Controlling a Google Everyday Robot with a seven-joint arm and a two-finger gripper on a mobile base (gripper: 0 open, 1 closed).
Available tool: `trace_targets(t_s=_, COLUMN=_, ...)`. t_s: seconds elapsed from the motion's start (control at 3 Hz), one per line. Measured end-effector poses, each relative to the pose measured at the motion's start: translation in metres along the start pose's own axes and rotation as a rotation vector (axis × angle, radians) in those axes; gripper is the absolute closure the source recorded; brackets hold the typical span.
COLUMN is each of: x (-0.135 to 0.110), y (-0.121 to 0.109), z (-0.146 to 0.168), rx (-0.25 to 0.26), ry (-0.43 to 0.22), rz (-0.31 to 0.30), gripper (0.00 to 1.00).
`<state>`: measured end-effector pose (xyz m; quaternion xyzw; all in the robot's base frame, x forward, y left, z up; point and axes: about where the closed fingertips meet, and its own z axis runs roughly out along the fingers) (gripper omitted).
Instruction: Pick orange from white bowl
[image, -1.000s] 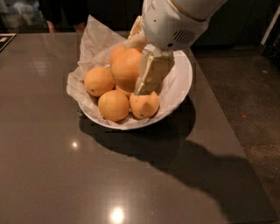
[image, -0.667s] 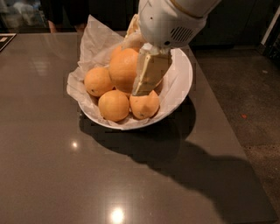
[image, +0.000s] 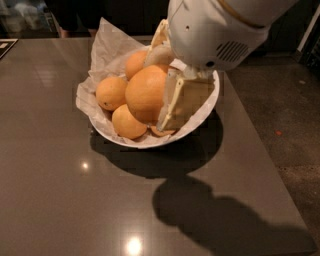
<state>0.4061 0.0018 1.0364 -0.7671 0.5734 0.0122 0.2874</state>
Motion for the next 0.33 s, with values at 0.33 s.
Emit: trace_targets(t_s=0.33, x=-0.0079, y=0.0093, z=-0.0091, rx=0.011, ry=0.007, rz=-0.009, gripper=1.0)
